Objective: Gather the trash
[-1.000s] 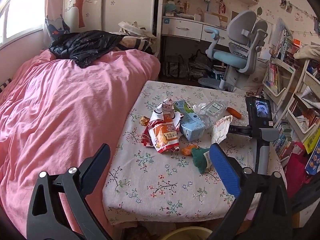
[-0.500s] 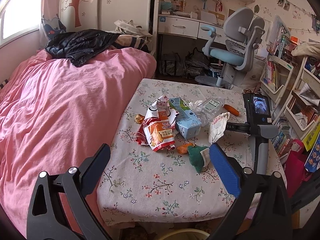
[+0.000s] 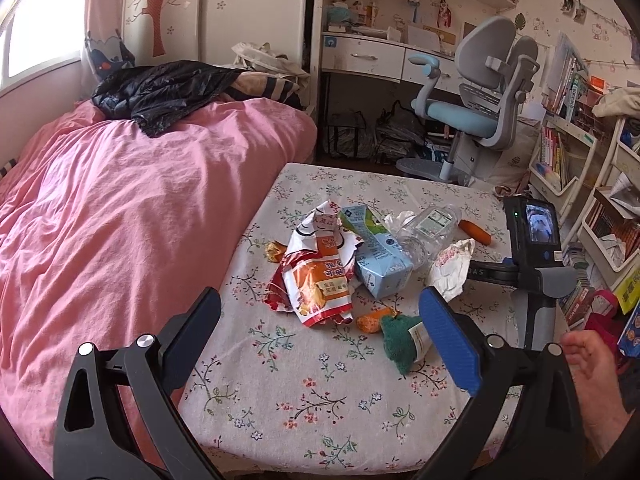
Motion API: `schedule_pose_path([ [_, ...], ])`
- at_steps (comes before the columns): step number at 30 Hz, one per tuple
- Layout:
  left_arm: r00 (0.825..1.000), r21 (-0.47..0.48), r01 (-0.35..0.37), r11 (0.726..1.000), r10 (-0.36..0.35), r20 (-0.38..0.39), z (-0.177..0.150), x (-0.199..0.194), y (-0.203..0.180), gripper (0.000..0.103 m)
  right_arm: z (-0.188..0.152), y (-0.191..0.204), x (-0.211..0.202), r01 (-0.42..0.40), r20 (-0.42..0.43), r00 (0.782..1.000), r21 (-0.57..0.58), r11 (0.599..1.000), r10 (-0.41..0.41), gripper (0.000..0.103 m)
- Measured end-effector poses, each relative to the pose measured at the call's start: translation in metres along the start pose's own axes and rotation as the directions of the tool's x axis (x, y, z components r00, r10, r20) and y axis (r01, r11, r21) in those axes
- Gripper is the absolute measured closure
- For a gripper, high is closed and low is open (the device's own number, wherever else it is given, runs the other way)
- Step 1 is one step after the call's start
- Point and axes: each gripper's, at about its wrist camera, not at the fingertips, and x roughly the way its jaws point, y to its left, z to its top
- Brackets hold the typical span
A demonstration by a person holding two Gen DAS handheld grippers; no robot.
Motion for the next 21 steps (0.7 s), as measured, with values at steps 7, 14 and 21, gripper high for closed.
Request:
schedule_pose_path([
  [7,1.000,0.032,0.007,0.999,-0.007,0.014,0.004,0.002,-0.008,0.007,0.001,0.000,0.000,0.000,0.000,1.000,0.000,1.000,0.000,0.006],
  [14,1.000,0.049,0.014,0.999,-0.014,-0.008,0.007,0.008,-0.009,0.007,-0.006,0.003,-0.005,0.012,-0.029,1.000,0.018,1.000,-0.012,0.006],
  [21,0.997,0.050,0.034,0.998,-0.030,-0.068,0.007,0.010,-0.003,0.007,-0.029,-0.011,-0.034,0.074,-0.078,0.994,-0.029,0.997,-0.076,0.006],
])
